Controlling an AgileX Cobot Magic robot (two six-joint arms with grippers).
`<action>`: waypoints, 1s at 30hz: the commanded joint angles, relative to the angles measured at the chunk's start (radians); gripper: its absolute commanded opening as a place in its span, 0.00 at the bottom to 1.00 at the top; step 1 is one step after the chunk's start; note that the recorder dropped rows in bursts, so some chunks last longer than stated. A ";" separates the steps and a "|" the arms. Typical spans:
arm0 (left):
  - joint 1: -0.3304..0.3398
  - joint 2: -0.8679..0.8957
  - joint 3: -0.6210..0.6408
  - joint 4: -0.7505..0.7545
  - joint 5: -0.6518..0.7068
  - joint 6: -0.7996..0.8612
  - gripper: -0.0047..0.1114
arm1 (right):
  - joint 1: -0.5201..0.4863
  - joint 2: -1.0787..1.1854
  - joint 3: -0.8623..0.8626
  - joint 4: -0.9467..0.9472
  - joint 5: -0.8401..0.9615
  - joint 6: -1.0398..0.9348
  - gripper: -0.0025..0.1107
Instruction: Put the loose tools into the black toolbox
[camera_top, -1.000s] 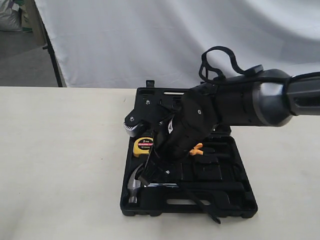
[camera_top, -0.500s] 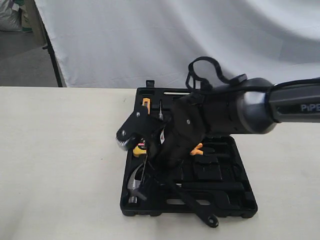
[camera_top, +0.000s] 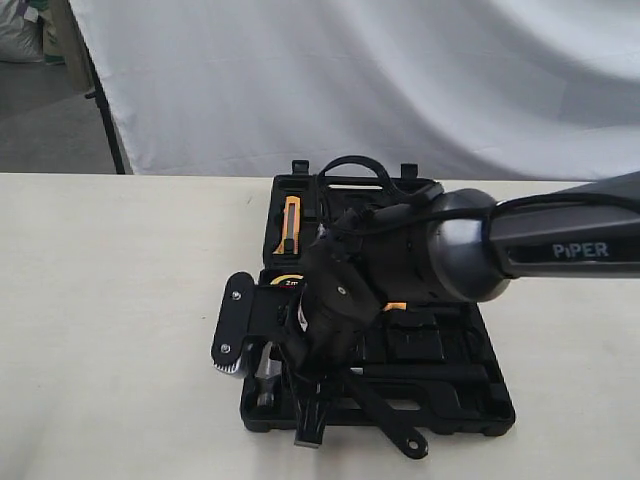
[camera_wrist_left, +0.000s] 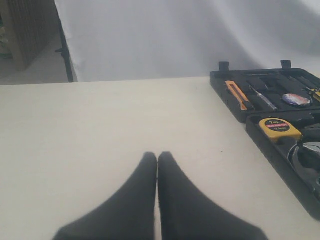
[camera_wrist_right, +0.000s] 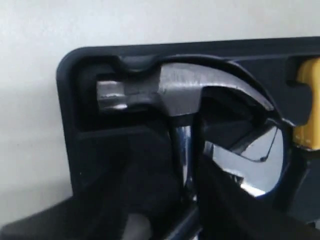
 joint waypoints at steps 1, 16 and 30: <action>-0.001 -0.003 0.002 0.002 -0.002 -0.008 0.05 | -0.008 -0.054 0.012 0.002 0.033 0.043 0.56; -0.001 -0.003 0.002 0.002 -0.002 -0.008 0.05 | -0.177 0.013 0.012 0.226 -0.090 0.181 0.53; -0.001 -0.003 0.002 0.002 -0.002 -0.008 0.05 | -0.181 0.020 0.012 0.210 -0.089 0.166 0.02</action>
